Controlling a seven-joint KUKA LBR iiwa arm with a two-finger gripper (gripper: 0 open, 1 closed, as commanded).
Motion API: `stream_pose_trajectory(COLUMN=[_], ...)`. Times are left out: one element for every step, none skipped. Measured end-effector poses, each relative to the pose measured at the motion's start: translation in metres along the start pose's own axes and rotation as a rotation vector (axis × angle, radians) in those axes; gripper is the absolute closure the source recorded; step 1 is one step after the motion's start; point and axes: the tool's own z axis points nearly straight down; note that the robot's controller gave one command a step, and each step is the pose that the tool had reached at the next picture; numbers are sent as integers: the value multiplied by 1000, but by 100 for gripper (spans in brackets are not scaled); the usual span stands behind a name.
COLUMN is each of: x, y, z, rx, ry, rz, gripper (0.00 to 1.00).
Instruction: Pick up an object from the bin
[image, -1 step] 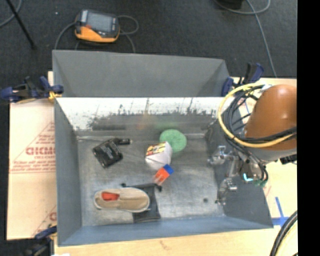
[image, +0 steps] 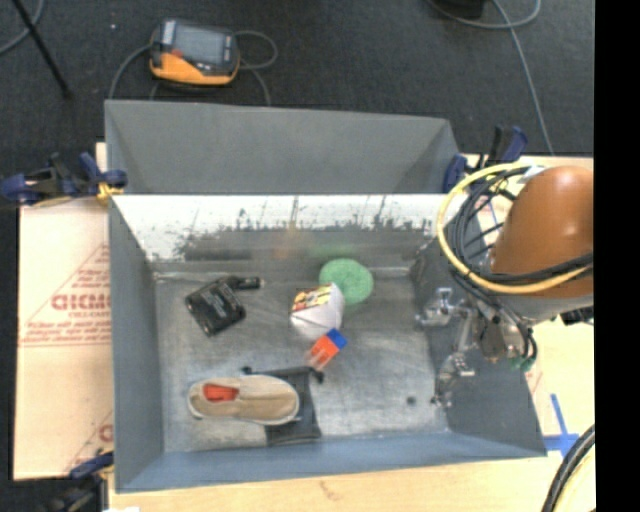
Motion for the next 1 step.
stream_pose_trajectory(x=[-49], y=[28], z=[42], rx=[3], ry=[-11], rz=[-209], gripper=[0])
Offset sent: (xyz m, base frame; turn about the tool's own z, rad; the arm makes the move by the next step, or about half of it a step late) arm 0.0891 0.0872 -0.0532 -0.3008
